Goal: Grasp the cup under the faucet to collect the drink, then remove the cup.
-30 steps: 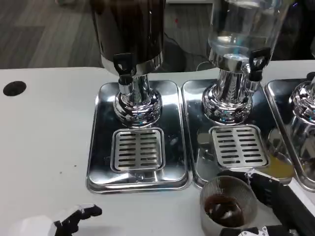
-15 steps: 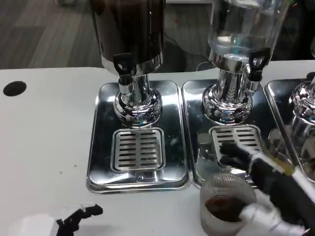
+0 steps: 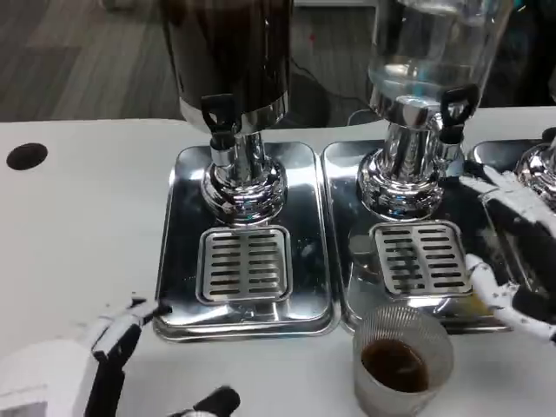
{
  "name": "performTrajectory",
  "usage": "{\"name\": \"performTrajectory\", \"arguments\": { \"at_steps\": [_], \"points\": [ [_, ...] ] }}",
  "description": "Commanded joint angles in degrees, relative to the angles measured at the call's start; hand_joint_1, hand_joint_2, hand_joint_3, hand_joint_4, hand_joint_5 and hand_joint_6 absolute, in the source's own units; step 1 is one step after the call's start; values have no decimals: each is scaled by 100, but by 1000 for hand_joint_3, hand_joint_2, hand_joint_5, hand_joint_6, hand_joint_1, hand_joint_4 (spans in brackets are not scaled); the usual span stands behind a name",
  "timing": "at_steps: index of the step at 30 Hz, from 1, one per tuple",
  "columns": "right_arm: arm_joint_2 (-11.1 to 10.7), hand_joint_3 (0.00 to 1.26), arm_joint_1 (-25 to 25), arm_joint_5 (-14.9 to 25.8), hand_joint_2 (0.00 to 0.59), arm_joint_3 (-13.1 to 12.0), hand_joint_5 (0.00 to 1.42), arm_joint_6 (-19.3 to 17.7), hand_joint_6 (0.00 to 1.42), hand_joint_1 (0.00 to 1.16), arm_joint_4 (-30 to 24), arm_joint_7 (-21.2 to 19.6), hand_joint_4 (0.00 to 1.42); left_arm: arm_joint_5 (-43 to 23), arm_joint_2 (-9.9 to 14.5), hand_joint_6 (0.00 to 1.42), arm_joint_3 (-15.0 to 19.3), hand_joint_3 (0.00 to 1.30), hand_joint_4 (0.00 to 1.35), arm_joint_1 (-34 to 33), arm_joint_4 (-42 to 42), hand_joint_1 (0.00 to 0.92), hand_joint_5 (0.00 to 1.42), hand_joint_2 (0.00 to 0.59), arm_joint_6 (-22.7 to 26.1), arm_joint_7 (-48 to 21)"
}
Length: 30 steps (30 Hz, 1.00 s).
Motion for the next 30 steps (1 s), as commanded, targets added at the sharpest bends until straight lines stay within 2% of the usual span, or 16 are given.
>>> {"name": "performTrajectory", "arguments": {
  "at_steps": [1, 4, 7, 9, 18, 22, 30],
  "points": [
    [92, 119, -42, -1025, 586, 347, 0, 244, 0, 526, 506, -911, 0, 718, 57, 193, -85, 90, 0, -574, 387, 0, 34, 153, 325, 60],
    [24, 123, 39, -1252, 586, 464, 0, 230, 0, 523, 613, -1308, 0, 997, 79, 130, -92, 54, 0, -693, 466, 0, 6, 132, 491, 183],
    [-40, 126, 120, -1259, 586, 494, 0, 240, 0, 521, 649, -1463, 0, 1225, 104, 119, -98, 50, 0, -699, 446, 0, 2, 121, 599, 238],
    [-78, 127, 176, -1181, 586, 504, 0, 232, 0, 519, 660, -1512, 0, 1147, 126, 117, -58, 44, 0, -662, 416, 0, 1, 112, 611, 283],
    [-124, 141, 304, -1030, 580, 550, 0, 226, 0, 492, 457, -1524, 2, 851, 241, 124, 38, 27, 0, -467, 348, 0, 32, 85, 472, 594],
    [-111, 148, 350, -932, 555, 531, 0, 244, 0, 487, 373, -1489, 12, 827, 251, 129, 30, 29, 0, -403, 314, 0, 46, 83, 424, 713],
    [-121, 157, 429, -798, 546, 495, 0, 278, 0, 487, 285, -1486, 28, 732, 251, 160, 38, 42, 0, -443, 204, 0, 52, 79, 418, 685]
  ]
}}
